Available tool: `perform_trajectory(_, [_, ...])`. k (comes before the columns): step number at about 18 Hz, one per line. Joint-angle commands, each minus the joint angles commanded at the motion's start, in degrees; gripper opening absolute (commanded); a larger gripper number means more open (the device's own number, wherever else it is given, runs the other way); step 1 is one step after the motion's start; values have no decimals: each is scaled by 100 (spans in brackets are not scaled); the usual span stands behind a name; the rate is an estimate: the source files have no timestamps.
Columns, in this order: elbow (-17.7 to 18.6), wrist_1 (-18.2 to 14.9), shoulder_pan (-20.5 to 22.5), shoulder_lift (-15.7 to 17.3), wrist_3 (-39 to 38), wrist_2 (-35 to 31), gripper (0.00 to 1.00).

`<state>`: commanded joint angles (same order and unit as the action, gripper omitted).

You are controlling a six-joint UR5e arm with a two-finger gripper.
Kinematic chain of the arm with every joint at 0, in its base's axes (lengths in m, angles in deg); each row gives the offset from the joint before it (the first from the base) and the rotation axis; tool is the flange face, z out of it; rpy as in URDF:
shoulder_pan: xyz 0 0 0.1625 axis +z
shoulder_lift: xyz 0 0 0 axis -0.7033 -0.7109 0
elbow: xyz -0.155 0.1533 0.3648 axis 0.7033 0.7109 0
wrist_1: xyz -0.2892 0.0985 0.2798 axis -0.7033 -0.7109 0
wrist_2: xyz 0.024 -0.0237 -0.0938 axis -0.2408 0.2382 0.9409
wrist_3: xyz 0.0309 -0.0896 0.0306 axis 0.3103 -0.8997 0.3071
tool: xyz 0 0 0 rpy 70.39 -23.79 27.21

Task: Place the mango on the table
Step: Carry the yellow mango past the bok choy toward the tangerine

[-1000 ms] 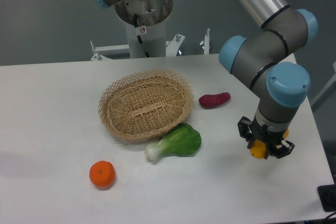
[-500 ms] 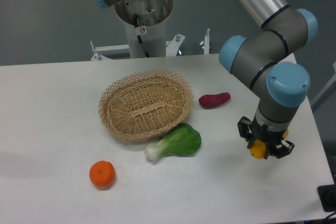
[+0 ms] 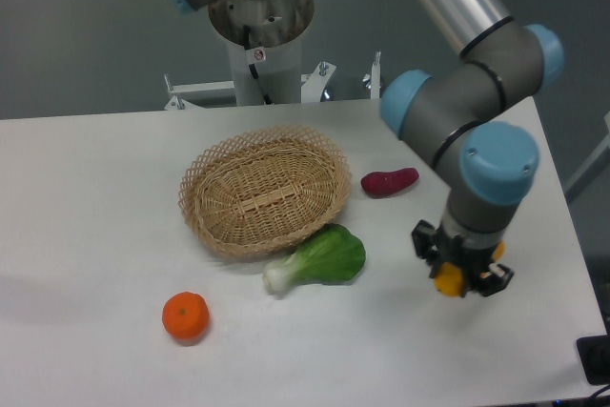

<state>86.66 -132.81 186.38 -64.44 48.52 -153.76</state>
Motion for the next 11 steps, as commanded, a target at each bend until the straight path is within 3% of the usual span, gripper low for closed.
perform_trajectory(6, [27, 281, -668, -175, -792, -88, 48])
perform_trajectory(11, [44, 720, -1099, -342, -1074, -79, 49])
